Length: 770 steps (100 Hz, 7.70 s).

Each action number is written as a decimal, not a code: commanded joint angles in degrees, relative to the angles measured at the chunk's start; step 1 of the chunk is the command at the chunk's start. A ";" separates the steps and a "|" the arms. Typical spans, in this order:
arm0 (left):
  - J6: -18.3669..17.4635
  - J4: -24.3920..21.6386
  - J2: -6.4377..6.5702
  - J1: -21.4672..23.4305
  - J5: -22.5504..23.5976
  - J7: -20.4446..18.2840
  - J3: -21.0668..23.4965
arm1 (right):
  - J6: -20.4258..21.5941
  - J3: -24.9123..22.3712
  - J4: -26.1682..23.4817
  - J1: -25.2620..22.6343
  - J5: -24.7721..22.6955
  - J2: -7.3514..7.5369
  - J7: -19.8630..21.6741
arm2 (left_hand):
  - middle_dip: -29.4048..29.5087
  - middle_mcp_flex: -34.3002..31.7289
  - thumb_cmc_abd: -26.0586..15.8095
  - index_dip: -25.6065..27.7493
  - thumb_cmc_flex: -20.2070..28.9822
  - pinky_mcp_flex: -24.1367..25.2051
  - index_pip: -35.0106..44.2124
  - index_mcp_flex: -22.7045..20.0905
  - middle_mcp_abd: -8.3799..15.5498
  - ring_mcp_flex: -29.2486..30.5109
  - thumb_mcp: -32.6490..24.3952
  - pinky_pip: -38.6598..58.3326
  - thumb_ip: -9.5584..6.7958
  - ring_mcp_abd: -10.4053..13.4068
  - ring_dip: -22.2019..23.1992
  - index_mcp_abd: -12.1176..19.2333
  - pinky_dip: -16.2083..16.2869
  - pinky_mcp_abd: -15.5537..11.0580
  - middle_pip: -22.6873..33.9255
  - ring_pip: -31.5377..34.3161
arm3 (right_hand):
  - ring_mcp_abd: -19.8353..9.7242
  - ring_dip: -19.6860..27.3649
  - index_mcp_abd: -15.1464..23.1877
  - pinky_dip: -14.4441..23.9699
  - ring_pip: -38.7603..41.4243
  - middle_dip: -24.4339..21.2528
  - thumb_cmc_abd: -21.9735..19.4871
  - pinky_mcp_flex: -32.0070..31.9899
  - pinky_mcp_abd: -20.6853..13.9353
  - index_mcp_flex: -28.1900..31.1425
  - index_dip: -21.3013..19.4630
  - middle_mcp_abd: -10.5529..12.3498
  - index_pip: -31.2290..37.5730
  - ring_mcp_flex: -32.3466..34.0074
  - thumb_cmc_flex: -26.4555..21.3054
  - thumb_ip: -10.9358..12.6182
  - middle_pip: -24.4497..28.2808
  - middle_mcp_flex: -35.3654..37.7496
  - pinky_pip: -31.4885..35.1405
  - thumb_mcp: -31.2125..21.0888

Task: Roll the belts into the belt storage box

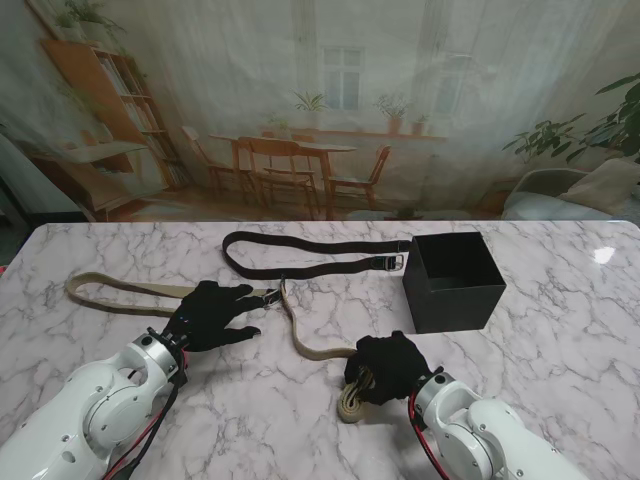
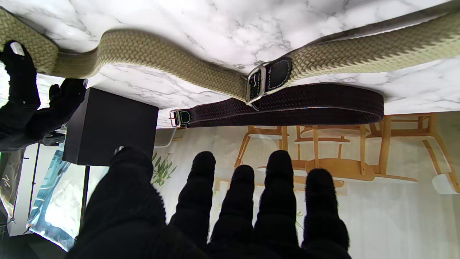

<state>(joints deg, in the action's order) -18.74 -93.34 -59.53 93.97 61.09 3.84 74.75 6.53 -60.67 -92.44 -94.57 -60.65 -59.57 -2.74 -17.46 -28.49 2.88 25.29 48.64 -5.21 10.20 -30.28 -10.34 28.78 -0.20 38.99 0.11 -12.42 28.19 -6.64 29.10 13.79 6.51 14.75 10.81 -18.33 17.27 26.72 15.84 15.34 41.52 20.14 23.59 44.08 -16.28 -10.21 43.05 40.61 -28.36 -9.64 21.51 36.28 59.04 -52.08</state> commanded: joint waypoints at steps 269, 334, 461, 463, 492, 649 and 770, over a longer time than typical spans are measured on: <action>0.09 0.56 -0.13 -0.50 0.30 -0.38 -0.84 | 3.63 -0.84 5.07 -1.14 0.57 -0.02 -3.55 | -0.27 2.27 -2.85 0.63 -0.06 1.27 0.02 0.54 0.11 -1.77 1.74 -1.95 0.52 0.19 0.28 -0.53 0.86 1.81 0.04 -0.98 | -8.86 -15.01 4.79 3.85 20.13 5.20 -10.50 22.58 -11.63 -12.04 -10.05 7.77 0.54 28.66 -13.10 3.04 6.90 10.16 17.17 -6.77; -0.34 0.78 -0.07 -1.08 -0.51 -1.53 -1.63 | 2.70 0.23 5.55 -0.82 -3.42 0.30 -6.91 | -0.28 2.18 -2.67 0.59 -0.26 1.23 -0.07 0.72 0.02 -1.97 1.84 -1.98 0.54 0.06 0.24 -0.62 0.90 1.81 0.07 -1.10 | -7.66 -13.11 -5.55 6.03 13.43 15.05 -11.45 8.68 -7.17 -23.53 3.26 11.68 -7.04 18.29 -6.18 -1.07 8.27 28.56 12.72 -1.20; 6.33 20.44 -0.60 -27.51 -10.92 -8.60 -32.65 | 5.73 0.92 6.12 -0.01 -3.32 0.50 -6.93 | -1.75 -6.18 9.45 3.57 15.14 -7.84 10.29 5.65 8.31 4.62 -4.76 13.14 -1.27 6.50 5.32 4.78 3.16 -10.70 11.71 6.60 | -10.06 -13.03 2.02 5.91 12.75 16.57 -9.98 8.99 -8.52 -21.84 2.90 14.62 -5.61 20.21 -15.01 -3.38 5.72 32.03 11.66 -3.06; 6.42 20.59 -0.62 -27.66 -11.04 -8.66 -32.90 | 5.72 0.92 6.13 -0.01 -3.32 0.50 -6.95 | -2.43 -7.72 9.86 4.12 15.28 -8.58 11.65 4.88 8.41 5.67 -4.99 14.10 -1.28 6.49 6.08 4.72 3.53 -10.66 12.28 7.31 | -10.17 -13.04 2.09 5.91 12.76 16.58 -10.09 8.99 -8.52 -21.80 2.89 14.61 -5.58 20.26 -15.00 -3.39 5.71 32.10 11.66 -3.06; 7.88 21.15 -0.74 -27.76 -9.76 -6.86 -33.75 | 5.52 0.86 6.20 -0.05 -3.31 0.49 -7.01 | -27.00 -33.32 15.15 7.33 23.56 -19.12 30.70 -7.79 8.56 19.24 -6.70 26.86 -1.74 3.80 18.55 5.21 7.89 -8.30 5.12 20.29 | -10.11 -12.92 -3.35 5.63 12.22 16.71 -8.75 8.90 -8.48 -22.87 3.10 14.42 -6.04 20.12 -13.16 -3.41 5.14 31.79 11.11 -2.67; -1.85 3.92 2.00 -9.85 -10.29 -19.35 -18.11 | -3.26 4.81 6.31 2.50 -1.26 -0.58 -8.17 | -29.62 -35.80 17.86 7.16 20.95 -20.76 35.66 -11.28 7.41 21.96 -12.08 28.11 -1.24 2.79 23.13 7.03 10.29 -7.85 6.44 20.61 | -7.46 -13.95 -17.88 4.40 17.32 15.60 -11.84 11.57 -6.56 -5.04 8.56 11.88 4.49 28.61 -10.00 -1.74 17.61 41.82 13.20 -1.29; 1.22 8.07 3.05 -19.49 -20.86 -27.82 -31.90 | -2.83 3.50 5.33 1.58 4.09 -1.08 -4.54 | 3.45 -13.40 7.41 -4.69 6.13 -12.65 1.90 -3.05 -0.17 12.30 -1.03 20.44 -0.05 -1.13 10.89 -5.28 9.63 -3.91 3.47 9.00 | -1.88 -8.96 -23.00 3.10 9.40 9.55 -31.42 1.87 -5.35 -18.79 2.31 4.38 -13.72 12.32 10.93 4.75 5.95 21.58 8.69 20.81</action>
<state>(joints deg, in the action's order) -18.44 -87.73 -56.52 73.98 39.78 -22.23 43.85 3.27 -57.09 -87.43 -92.01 -56.53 -60.71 -8.24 -24.16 -48.66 11.55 19.97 53.97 -18.47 11.79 -35.18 -2.98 43.67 -1.81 59.42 -0.11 -10.64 45.59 -8.24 38.31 9.34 21.93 31.31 5.61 -32.45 -5.21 30.30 34.77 25.47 10.72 23.15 16.48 28.06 -14.36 -5.30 30.31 55.82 -20.73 -5.96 29.11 59.93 68.42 -33.45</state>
